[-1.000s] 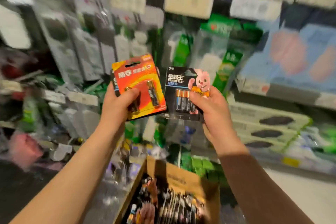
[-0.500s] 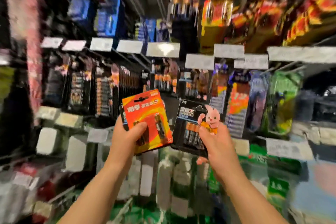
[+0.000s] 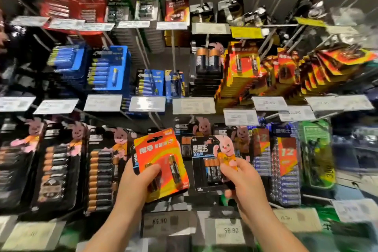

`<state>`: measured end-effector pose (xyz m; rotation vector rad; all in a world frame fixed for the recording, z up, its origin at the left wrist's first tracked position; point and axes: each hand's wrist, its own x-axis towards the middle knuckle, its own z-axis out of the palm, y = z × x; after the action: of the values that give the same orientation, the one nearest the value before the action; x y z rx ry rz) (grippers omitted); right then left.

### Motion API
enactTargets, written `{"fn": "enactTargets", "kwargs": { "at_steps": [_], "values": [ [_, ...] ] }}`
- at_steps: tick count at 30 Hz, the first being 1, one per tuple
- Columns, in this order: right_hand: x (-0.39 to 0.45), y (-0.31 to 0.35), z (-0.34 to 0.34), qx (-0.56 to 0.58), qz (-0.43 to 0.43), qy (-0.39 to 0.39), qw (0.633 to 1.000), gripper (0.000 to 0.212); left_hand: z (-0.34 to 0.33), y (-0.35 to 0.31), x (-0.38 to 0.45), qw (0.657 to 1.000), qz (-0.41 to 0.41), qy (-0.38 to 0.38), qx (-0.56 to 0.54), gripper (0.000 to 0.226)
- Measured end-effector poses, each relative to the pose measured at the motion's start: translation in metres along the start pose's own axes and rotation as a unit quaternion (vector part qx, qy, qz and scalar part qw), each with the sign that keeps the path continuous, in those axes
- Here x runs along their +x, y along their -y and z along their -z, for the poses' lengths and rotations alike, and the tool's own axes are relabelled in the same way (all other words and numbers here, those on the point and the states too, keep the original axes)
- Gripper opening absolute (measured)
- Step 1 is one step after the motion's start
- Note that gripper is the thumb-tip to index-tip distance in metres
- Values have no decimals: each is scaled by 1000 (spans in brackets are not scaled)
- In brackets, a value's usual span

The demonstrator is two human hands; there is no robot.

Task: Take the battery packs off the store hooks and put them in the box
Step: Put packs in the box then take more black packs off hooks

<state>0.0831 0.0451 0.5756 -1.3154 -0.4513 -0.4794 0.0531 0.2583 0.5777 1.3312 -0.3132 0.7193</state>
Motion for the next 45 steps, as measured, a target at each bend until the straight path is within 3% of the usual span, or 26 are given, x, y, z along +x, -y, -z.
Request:
{"fn": "enactTargets", "kwargs": {
  "at_steps": [7, 12, 19, 22, 25, 28, 31, 33, 37, 39, 42, 45],
  "values": [
    [25, 16, 25, 11, 39, -122, 992, 18, -30, 13, 5, 999, 12, 41, -6, 21],
    [44, 23, 33, -24, 33, -118, 992, 3, -47, 16, -4, 998, 13, 55, -1, 18],
    [55, 20, 37, -92, -9, -65, 994, 10, -56, 23, -12, 999, 25, 42, -23, 18],
    [58, 18, 40, -88, -23, -78, 993, 14, -59, 23, -17, 999, 27, 33, -13, 33],
    [59, 15, 41, -126, -45, -64, 989, 22, -64, 26, -17, 999, 30, 17, -15, 16],
    [50, 11, 47, -210, 8, -102, 972, 32, -67, 25, -19, 999, 34, 9, -19, 13],
    [27, 9, 49, -226, 80, -145, 960, 35, -70, 23, -21, 999, 29, 4, -31, 14],
    [10, 12, 41, -220, 109, -90, 965, 26, -73, 22, -21, 999, 27, 8, -30, 16],
    [-10, 14, 19, -184, 51, 105, 976, 20, -80, 25, -23, 999, 31, 16, -30, 30],
    [-10, 13, 15, -195, 52, 112, 973, 26, -81, 27, -23, 999, 32, 19, -33, 39],
    [-9, 15, 13, -219, 73, 91, 969, 23, -78, 28, -20, 999, 14, 35, -27, 30],
    [-8, 21, 11, -232, 100, 62, 965, 17, -81, 21, -17, 998, -1, 48, -29, 53]
  ]
}}
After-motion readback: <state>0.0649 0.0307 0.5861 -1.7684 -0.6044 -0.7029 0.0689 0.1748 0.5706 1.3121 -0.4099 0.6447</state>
